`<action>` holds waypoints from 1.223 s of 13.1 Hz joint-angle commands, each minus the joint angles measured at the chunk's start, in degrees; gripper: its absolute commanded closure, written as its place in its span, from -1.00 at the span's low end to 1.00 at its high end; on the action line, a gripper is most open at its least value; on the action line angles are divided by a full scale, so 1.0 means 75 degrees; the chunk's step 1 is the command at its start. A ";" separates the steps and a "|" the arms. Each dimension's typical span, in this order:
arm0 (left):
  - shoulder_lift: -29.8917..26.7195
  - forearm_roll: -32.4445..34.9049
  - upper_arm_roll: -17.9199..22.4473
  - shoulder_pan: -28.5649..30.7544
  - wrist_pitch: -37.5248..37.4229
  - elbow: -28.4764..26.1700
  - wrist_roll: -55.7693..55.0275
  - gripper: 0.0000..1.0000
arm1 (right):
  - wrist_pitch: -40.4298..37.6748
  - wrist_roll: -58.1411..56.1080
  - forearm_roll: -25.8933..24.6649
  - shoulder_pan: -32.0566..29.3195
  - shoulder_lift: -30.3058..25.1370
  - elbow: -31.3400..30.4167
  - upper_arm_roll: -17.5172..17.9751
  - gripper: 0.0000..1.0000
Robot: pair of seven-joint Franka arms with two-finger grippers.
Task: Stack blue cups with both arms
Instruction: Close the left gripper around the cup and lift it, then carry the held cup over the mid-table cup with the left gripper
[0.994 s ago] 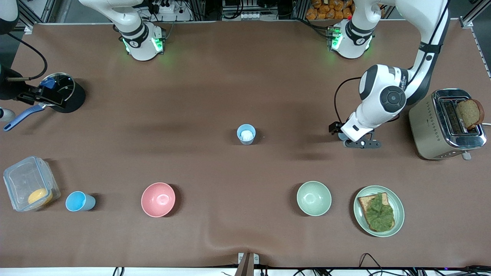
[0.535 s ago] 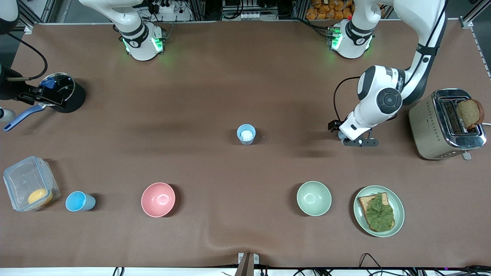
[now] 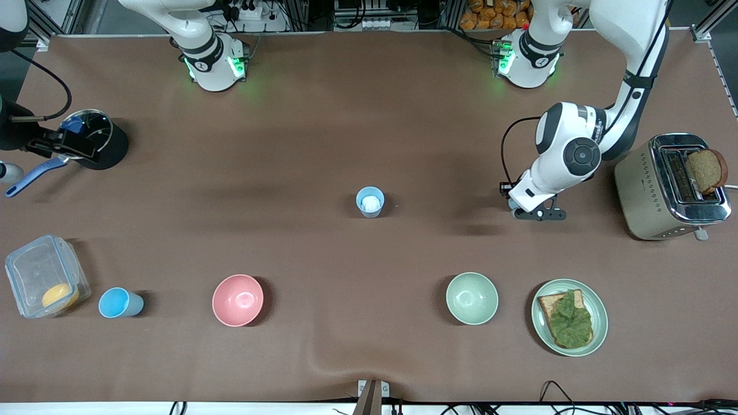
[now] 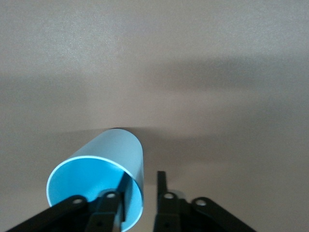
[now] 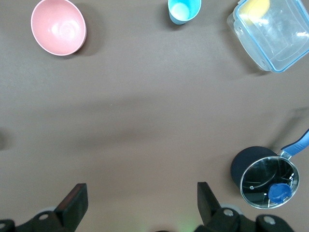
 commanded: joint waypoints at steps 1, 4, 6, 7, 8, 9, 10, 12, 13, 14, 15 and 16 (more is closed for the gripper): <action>-0.0176 -0.0024 -0.0008 0.0123 0.0067 -0.0035 0.0114 1.00 | -0.0014 0.0005 -0.0079 -0.0055 -0.0013 0.0046 0.0169 -1.00; -0.0374 -0.0024 -0.0008 0.0124 0.0032 0.0129 0.0055 1.00 | -0.0060 0.0005 -0.0055 -0.0125 -0.0013 0.0023 0.0158 -1.00; -0.0632 -0.0012 -0.0171 0.0007 -0.0341 0.0584 0.0032 1.00 | -0.0060 0.0016 -0.0044 -0.0125 0.0010 0.0023 0.0158 -1.00; -0.0703 -0.0024 -0.0532 0.0006 -0.0680 0.1016 0.0009 1.00 | -0.0072 0.0016 -0.0032 -0.0079 0.0022 0.0012 0.0158 -1.00; -0.0727 -0.0024 -0.0802 -0.0028 -0.1043 0.1484 -0.0015 1.00 | -0.0072 0.0016 -0.0032 -0.0067 0.0034 0.0011 0.0158 -1.00; -0.0727 -0.0024 -0.1072 -0.0145 -0.1302 0.1918 -0.0073 1.00 | -0.0049 0.0016 -0.0032 -0.0078 0.0045 -0.0012 0.0158 -1.00; -0.0715 -0.0024 -0.1295 -0.0308 -0.1374 0.2236 -0.0178 1.00 | -0.0002 0.0005 -0.0032 -0.0078 0.0127 -0.0012 0.0158 -1.00; -0.0575 -0.0024 -0.1461 -0.0928 -0.1375 0.2776 -0.0657 1.00 | 0.0057 0.0016 0.0027 -0.0078 0.0209 -0.0012 0.0158 -1.00; -0.0447 -0.0036 -0.1461 -0.1314 -0.1375 0.3045 -0.1042 1.00 | 0.0080 0.0005 0.0027 -0.0090 0.0279 -0.0024 0.0158 -1.00; -0.0272 -0.0082 -0.1461 -0.1654 -0.1375 0.3338 -0.1487 1.00 | 0.0080 0.0016 0.0039 -0.0125 0.0291 -0.0024 0.0158 -1.00; -0.0131 -0.0059 -0.1473 -0.1936 -0.1363 0.3573 -0.1874 1.00 | 0.0080 0.0005 0.0027 -0.0125 0.0291 -0.0012 0.0146 -1.00; 0.0079 -0.0059 -0.1461 -0.2241 -0.1363 0.3923 -0.2191 1.00 | 0.0115 0.0005 0.0027 -0.0137 0.0326 -0.0024 0.0146 -1.00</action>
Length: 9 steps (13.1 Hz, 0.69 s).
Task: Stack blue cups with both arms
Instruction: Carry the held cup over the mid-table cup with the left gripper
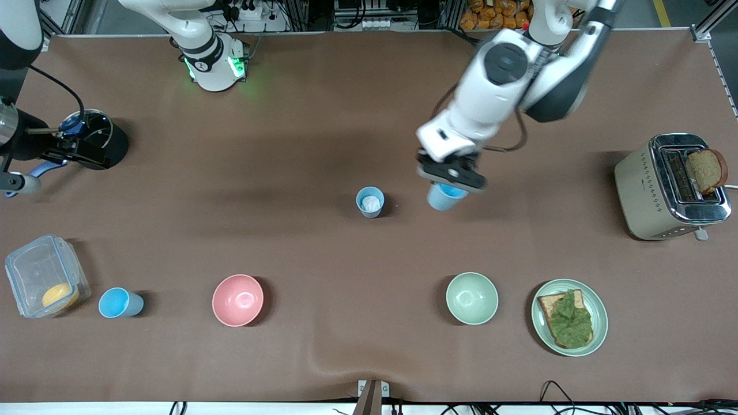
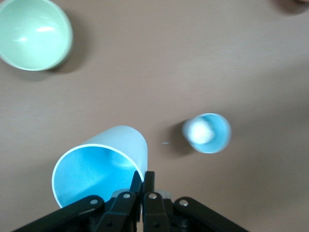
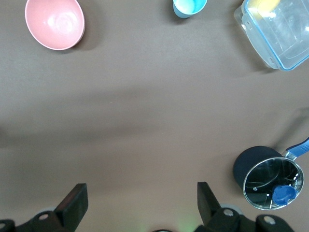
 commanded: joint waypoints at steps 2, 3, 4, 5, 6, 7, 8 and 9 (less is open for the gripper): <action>0.1063 -0.0106 0.0070 -0.1006 -0.0145 0.1393 -0.1051 1.00 | 0.0095 -0.0004 0.0034 -0.0157 0.0045 -0.0006 0.0070 -1.00; 0.1391 -0.0059 0.0128 -0.1322 -0.0145 0.1709 -0.1158 1.00 | 0.0084 0.0008 0.0034 -0.0145 0.0033 -0.0006 0.0070 -1.00; 0.1754 -0.0036 0.0199 -0.1592 -0.0121 0.1979 -0.1182 1.00 | 0.0037 0.0008 0.0034 -0.0145 0.0010 -0.0006 0.0070 -1.00; 0.2071 -0.0070 0.0373 -0.1827 -0.0110 0.2237 -0.1206 1.00 | 0.0037 0.0008 0.0034 -0.0145 0.0009 -0.0006 0.0070 -1.00; 0.2283 -0.0047 0.0468 -0.2026 -0.0098 0.2344 -0.1217 1.00 | 0.0083 -0.0004 0.0034 -0.0145 0.0033 -0.0006 0.0070 -1.00; 0.2343 -0.0036 0.0515 -0.2051 -0.0086 0.2322 -0.1206 1.00 | 0.0107 0.0008 0.0034 -0.0145 0.0056 -0.0006 0.0070 -1.00; 0.2471 -0.0047 0.0655 -0.2052 -0.0086 0.2333 -0.1159 1.00 | 0.0165 0.0008 0.0034 -0.0145 0.0103 -0.0006 0.0070 -1.00; 0.2565 -0.0047 0.0726 -0.2052 -0.0074 0.2345 -0.1136 1.00 | 0.0212 0.0008 0.0034 -0.0145 0.0126 -0.0006 0.0070 -1.00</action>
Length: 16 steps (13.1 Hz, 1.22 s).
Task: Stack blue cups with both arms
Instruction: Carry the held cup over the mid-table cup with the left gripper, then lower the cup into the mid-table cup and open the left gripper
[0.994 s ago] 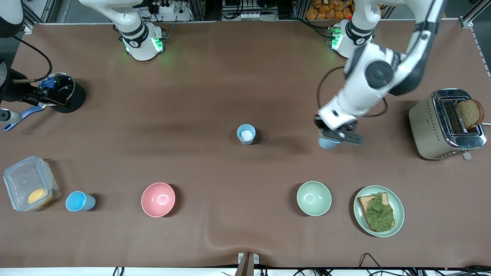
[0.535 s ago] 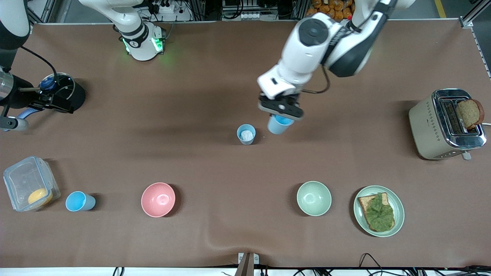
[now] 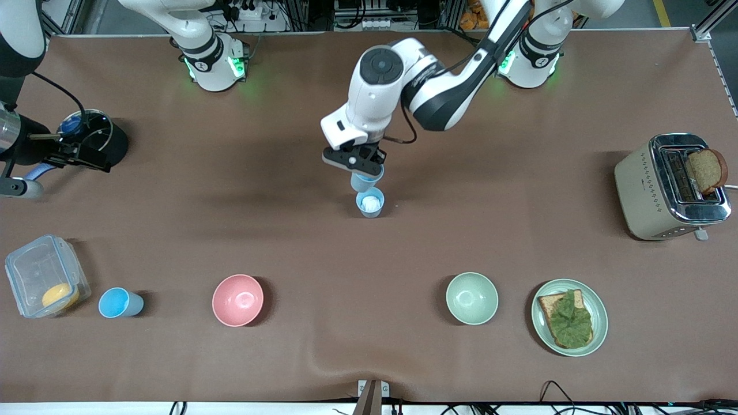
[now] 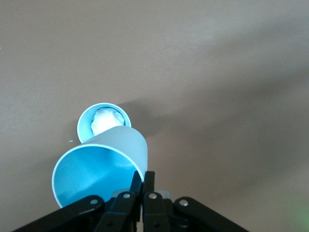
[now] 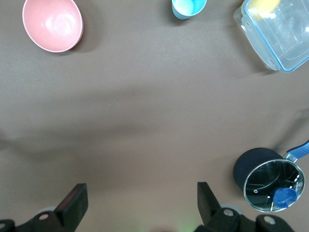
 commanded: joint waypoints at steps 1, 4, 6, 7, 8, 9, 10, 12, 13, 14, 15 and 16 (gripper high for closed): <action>0.0251 -0.0047 0.0294 -0.0035 -0.0090 0.0312 0.0055 1.00 | 0.0133 0.0007 0.0057 -0.0101 0.0064 0.0006 0.0084 -1.00; 0.0391 -0.0047 0.0459 -0.0047 0.0086 0.0312 0.0009 1.00 | 0.0192 0.0053 0.0069 -0.0066 0.0064 -0.0017 0.0084 -1.00; 0.0450 -0.0047 0.0470 -0.0210 0.0098 0.0312 -0.0073 1.00 | 0.0192 0.0112 0.0069 -0.0054 0.0087 -0.0017 0.0084 -1.00; 0.0473 -0.0047 0.0471 -0.0269 0.0098 0.0312 -0.0062 1.00 | 0.0192 0.0182 0.0069 -0.0054 0.0087 -0.0017 0.0084 -1.00; 0.0520 -0.0036 0.0482 -0.0351 0.0098 0.0312 -0.0062 1.00 | 0.0180 0.0241 0.0069 -0.0043 0.0087 -0.0017 0.0096 -1.00; 0.0544 -0.0024 0.0482 -0.0375 0.0110 0.0312 -0.0050 1.00 | 0.0192 0.0241 0.0069 -0.0031 0.0087 -0.0029 0.0096 -1.00; 0.0567 -0.0024 0.0482 -0.0375 0.0121 0.0312 -0.0039 1.00 | 0.0226 0.0241 0.0069 0.0016 0.0087 -0.0017 0.0096 -1.00; 0.0567 -0.0024 0.0482 -0.0363 0.0180 0.0300 -0.0015 1.00 | 0.0297 0.0241 0.0069 0.0028 0.0087 -0.0017 0.0096 -1.00; 0.0567 -0.0024 0.0494 -0.0363 0.0192 0.0289 -0.0004 1.00 | 0.0297 0.0241 0.0069 0.0005 0.0087 -0.0017 0.0096 -1.00; 0.0567 -0.0024 0.0540 -0.0363 0.0192 0.0289 0.0008 1.00 | 0.0297 0.0241 0.0069 -0.0007 0.0087 -0.0017 0.0096 -1.00; 0.0567 -0.0024 0.0541 -0.0352 0.0192 0.0289 0.0032 1.00 | 0.0297 0.0241 0.0069 -0.0007 0.0087 -0.0029 0.0096 -1.00; 0.0579 -0.0024 0.0541 -0.0351 0.0215 0.0289 0.0055 1.00 | 0.0286 0.0241 0.0069 -0.0007 0.0087 -0.0029 0.0096 -1.00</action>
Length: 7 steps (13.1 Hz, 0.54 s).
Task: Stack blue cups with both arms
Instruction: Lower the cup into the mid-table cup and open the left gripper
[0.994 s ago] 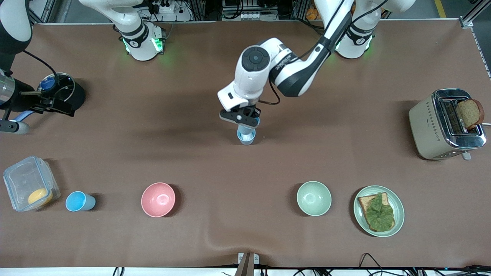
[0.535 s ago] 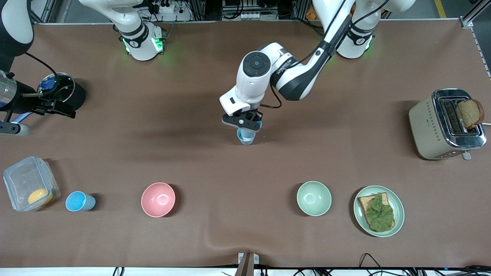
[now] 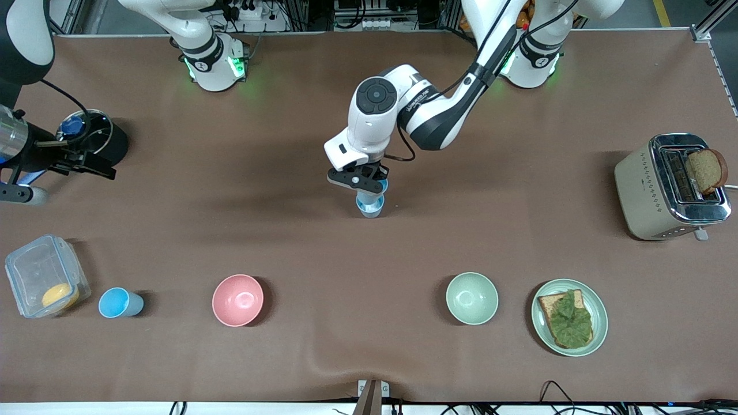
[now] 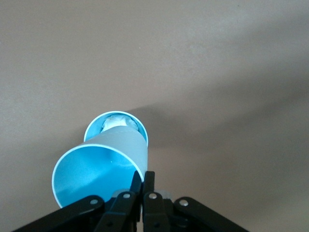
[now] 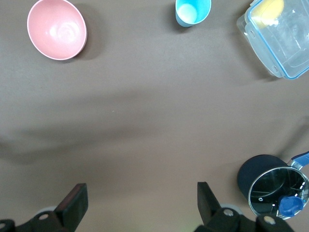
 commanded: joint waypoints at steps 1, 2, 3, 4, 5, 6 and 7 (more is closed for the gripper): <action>0.0136 -0.0012 0.0054 -0.0032 0.0061 0.0159 0.0050 1.00 | 0.0046 0.0130 0.0053 -0.0030 -0.0015 -0.0029 0.0027 -1.00; 0.0148 -0.0012 0.0054 -0.0020 0.0061 0.0159 0.0050 1.00 | 0.0035 0.0130 0.0053 -0.0030 -0.0015 -0.0040 0.0027 -1.00; 0.0148 -0.0012 0.0054 -0.0020 0.0073 0.0159 0.0050 1.00 | 0.0035 0.0130 0.0053 -0.0042 -0.0015 -0.0029 0.0027 -1.00; 0.0148 -0.0012 0.0054 -0.0009 0.0108 0.0147 0.0061 0.91 | 0.0035 0.0130 0.0053 -0.0042 -0.0015 -0.0040 0.0027 -1.00; 0.0148 -0.0012 0.0112 0.0003 0.0108 0.0147 0.0050 0.80 | 0.0046 0.0130 0.0053 -0.0042 -0.0004 -0.0040 0.0027 -1.00; 0.0136 -0.0035 0.0124 0.0003 0.0108 0.0159 0.0050 0.68 | 0.0058 0.0130 0.0053 -0.0042 0.0020 -0.0029 0.0027 -1.00; 0.0113 -0.0047 0.0240 -0.0009 0.0108 0.0159 0.0050 0.58 | 0.0058 0.0130 0.0053 -0.0065 0.0020 -0.0040 0.0027 -1.00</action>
